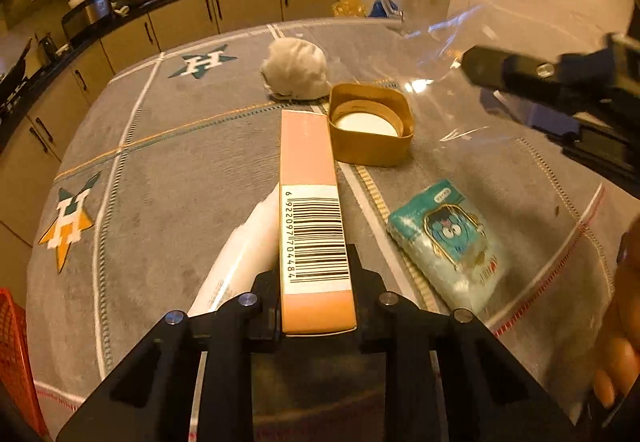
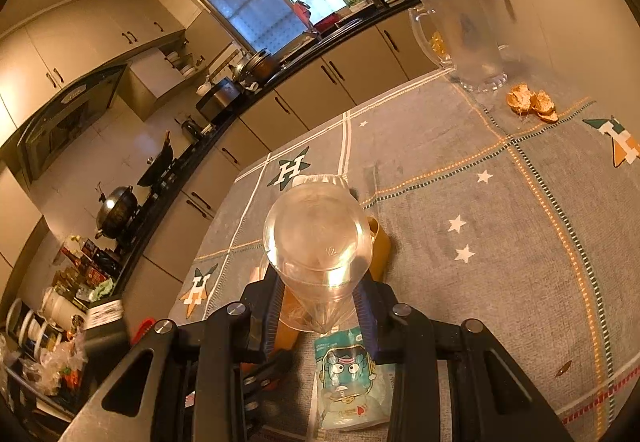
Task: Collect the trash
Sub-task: 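Lift the clear cup and orange box off the table with both grippers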
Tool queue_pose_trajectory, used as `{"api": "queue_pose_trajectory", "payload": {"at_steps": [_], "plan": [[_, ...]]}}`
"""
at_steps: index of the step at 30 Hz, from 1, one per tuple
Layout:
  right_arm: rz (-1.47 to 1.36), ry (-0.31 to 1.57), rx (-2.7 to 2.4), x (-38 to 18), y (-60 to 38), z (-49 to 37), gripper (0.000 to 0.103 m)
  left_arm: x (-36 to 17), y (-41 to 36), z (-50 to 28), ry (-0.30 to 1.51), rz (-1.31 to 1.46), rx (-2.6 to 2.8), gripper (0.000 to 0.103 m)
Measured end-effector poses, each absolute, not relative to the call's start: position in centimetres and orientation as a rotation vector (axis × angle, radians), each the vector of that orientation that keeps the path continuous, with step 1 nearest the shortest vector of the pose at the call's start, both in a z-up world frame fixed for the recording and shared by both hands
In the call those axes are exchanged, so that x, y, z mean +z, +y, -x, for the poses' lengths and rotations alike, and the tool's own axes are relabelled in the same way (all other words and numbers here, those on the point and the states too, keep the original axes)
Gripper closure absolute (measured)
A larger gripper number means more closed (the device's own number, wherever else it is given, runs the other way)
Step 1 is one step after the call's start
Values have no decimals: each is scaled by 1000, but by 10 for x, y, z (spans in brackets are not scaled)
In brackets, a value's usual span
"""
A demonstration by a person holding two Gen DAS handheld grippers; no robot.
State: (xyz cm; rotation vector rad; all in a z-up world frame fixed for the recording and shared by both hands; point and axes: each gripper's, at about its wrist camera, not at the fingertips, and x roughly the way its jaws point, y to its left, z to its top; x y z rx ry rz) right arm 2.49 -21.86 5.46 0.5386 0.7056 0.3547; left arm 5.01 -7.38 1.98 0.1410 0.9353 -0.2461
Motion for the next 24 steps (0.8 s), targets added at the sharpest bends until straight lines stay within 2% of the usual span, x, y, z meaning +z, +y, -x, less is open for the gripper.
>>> {"api": "queue_pose_trajectory", "payload": {"at_steps": [13, 24], "plan": [[-240, 674, 399, 58, -162, -10, 67, 44, -16, 5, 765, -40, -124, 80], [-56, 626, 432, 54, -125, 5, 67, 41, 3, 15, 756, 11, -88, 80]]}}
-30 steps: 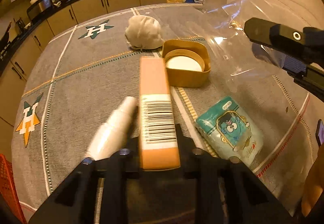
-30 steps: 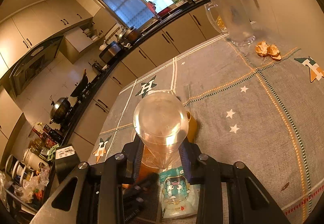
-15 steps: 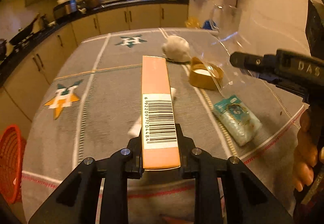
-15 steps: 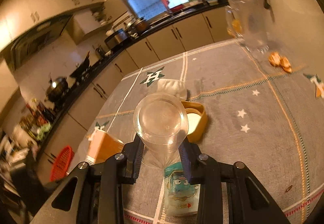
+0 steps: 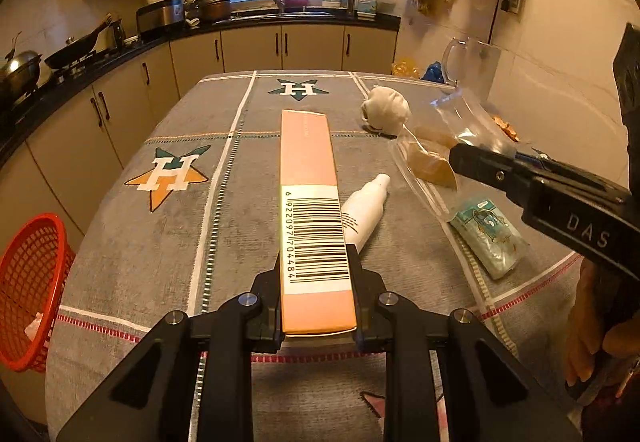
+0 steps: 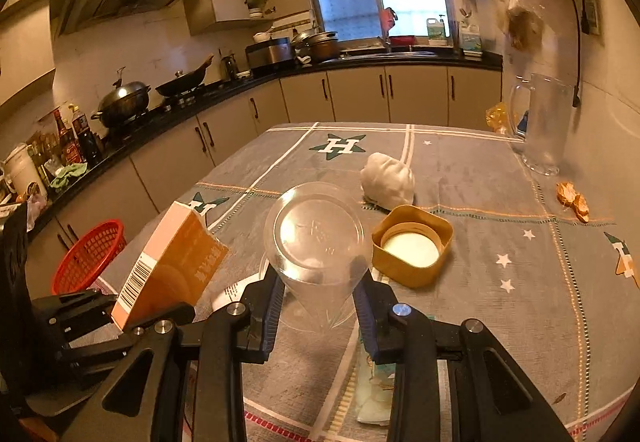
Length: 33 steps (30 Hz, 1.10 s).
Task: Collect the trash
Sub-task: 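Lift the clear cup and orange box off the table with both grippers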
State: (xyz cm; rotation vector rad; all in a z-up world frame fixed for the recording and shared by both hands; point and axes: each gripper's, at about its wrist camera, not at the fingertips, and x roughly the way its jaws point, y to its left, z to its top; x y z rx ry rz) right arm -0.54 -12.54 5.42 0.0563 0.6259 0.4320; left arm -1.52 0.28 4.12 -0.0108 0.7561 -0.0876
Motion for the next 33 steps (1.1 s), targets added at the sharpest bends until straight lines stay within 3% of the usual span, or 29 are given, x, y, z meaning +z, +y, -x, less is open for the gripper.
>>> {"api": "queue_pose_trajectory", "payload": {"at_steps": [33], "plan": [[-25, 625, 439, 51, -116, 6, 67, 39, 9, 22, 752, 12, -36, 80]]}}
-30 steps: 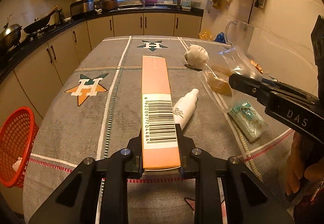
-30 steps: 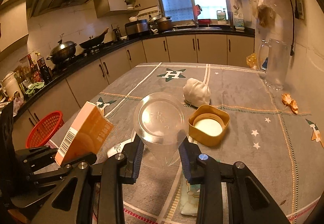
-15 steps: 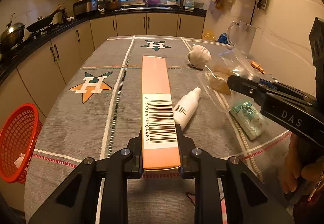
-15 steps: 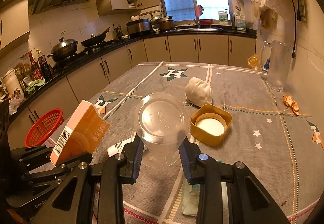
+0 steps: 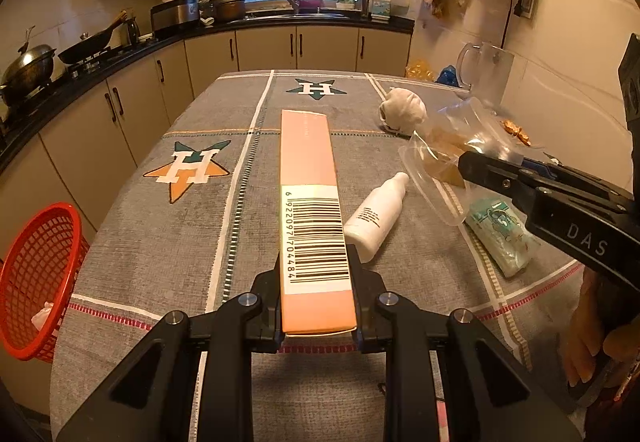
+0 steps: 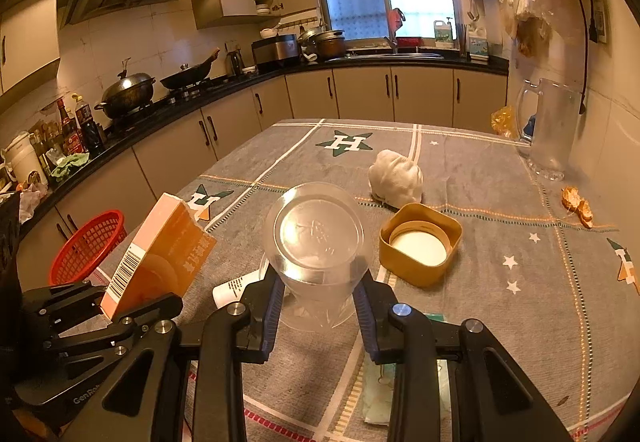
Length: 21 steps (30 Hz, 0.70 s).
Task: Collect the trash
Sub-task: 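Lift the clear cup and orange box off the table with both grippers, then carry the cup and orange box over the red basket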
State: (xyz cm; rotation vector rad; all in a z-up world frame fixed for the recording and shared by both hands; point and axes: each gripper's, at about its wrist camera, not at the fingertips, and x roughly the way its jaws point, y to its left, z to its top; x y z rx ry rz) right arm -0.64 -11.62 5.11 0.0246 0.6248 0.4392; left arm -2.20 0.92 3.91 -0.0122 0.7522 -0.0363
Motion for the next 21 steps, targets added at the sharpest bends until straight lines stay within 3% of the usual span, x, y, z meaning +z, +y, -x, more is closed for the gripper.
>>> {"api": "queue_pose_trajectory", "payload": {"at_steps": [21], "plan": [[-85, 645, 399, 56, -122, 5, 67, 46, 33, 48, 733, 19, 22, 80]]}}
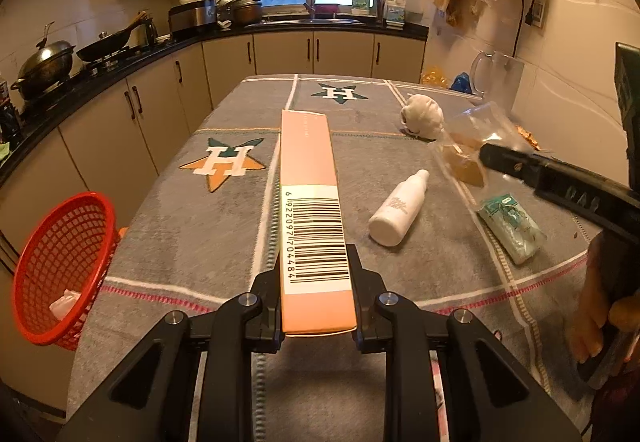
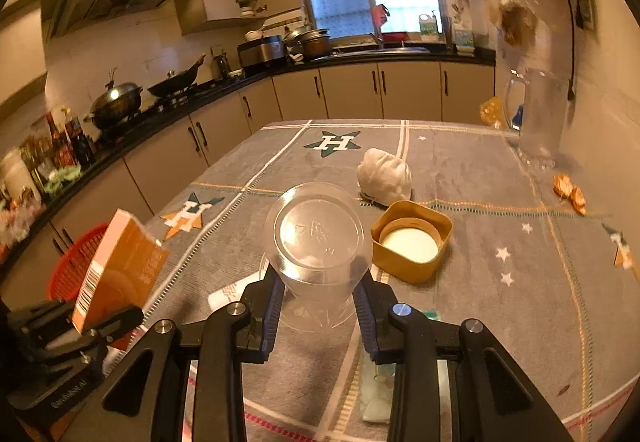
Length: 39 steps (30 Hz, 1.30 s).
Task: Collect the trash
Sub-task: 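Carry the cup and orange box over the red basket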
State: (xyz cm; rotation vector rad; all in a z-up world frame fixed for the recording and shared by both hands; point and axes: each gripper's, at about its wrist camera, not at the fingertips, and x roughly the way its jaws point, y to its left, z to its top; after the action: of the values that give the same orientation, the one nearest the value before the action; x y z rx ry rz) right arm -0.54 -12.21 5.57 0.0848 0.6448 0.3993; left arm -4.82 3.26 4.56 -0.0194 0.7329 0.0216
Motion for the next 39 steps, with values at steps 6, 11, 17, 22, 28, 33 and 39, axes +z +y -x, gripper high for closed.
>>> {"api": "queue_pose_trajectory", "payload": {"at_steps": [6, 11, 17, 22, 28, 33, 39], "plan": [[-115, 638, 438, 71, -111, 23, 67, 52, 53, 61, 715, 45, 50, 80], [-84, 643, 505, 87, -82, 36, 67, 64, 78, 71, 684, 71, 83, 80], [-49, 669, 614, 100, -38, 42, 67, 83, 123, 87, 640, 113, 141, 80], [-11, 691, 688, 103, 5, 43, 67, 91, 166, 99, 622, 119, 220, 80], [35, 718, 769, 103, 59, 40, 67, 92, 218, 112, 616, 137, 311, 80], [67, 743, 824, 98, 100, 37, 67, 84, 255, 120, 629, 168, 360, 80], [97, 777, 876, 90, 145, 30, 67, 71, 280, 119, 655, 207, 382, 80]]}}
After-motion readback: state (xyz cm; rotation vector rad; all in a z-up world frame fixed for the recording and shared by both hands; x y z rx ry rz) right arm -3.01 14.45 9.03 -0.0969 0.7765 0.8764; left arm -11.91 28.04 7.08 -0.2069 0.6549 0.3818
